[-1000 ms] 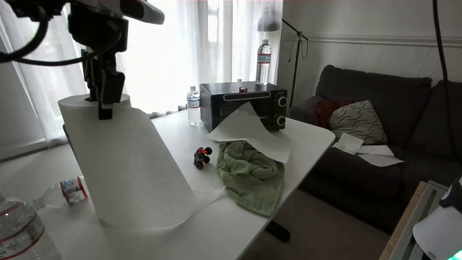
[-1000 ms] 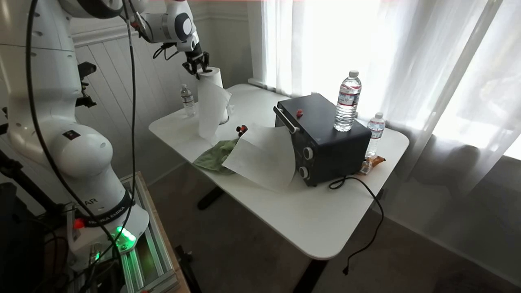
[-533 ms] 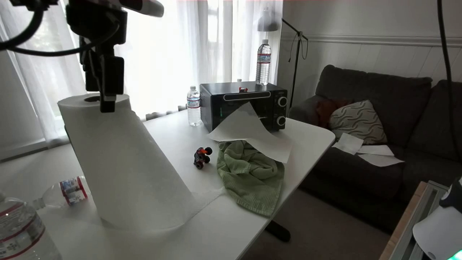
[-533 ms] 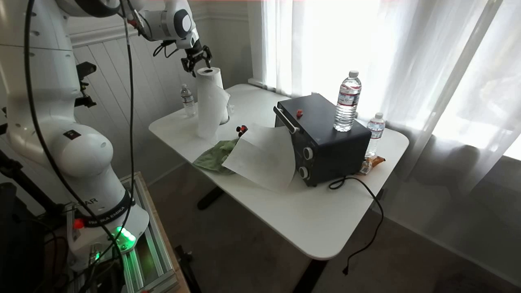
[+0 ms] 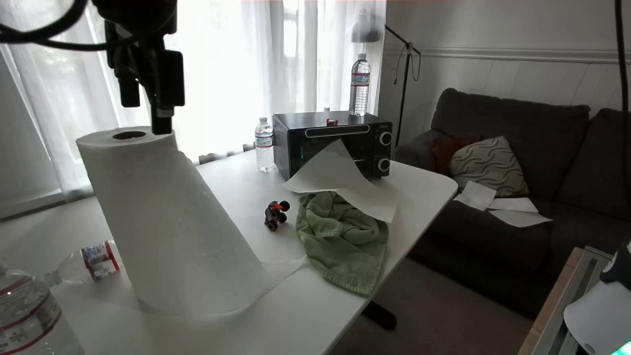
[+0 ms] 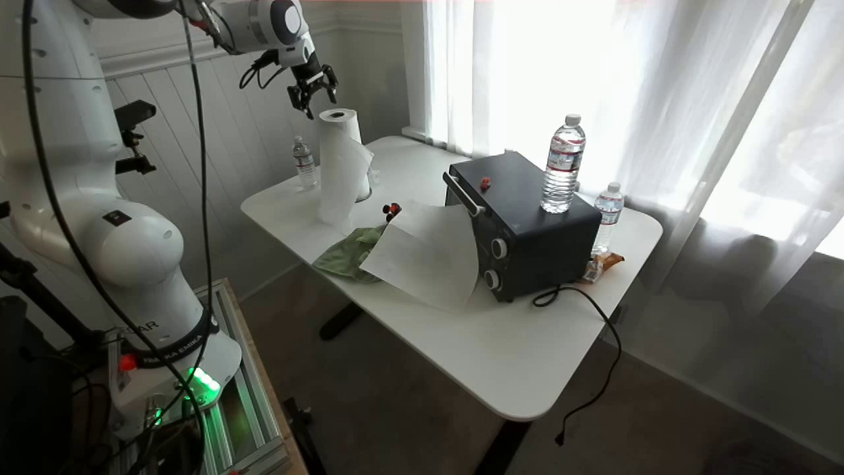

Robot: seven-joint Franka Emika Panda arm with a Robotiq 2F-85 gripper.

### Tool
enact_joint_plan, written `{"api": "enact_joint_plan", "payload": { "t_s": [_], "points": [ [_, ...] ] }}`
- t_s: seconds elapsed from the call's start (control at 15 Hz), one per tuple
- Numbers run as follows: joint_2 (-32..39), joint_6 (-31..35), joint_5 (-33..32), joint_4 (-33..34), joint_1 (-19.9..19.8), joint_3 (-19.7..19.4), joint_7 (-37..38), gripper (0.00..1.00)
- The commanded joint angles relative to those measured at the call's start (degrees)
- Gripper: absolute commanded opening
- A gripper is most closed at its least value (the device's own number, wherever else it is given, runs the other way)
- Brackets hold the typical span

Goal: Move the roll of paper towels to the left

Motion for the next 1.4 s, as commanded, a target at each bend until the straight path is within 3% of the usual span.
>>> {"api": "enact_joint_plan", "payload": {
  "t_s": [0.0,0.6,1.0,1.33],
  "points": [
    [-7.5,-10.0,2.4,-4.1,-1.5,2.8,-10.0,1.0],
    [-20.4,-30.9,6.5,-10.6,-4.1,5.7,-39.4,1.0],
    [-26.8,-42.2,3.4,-15.0,-5.1,6.6,-57.5,1.0],
    [-33.8,-45.5,-1.6,-20.3,-5.9,7.1,-72.5,1.0]
  ]
}}
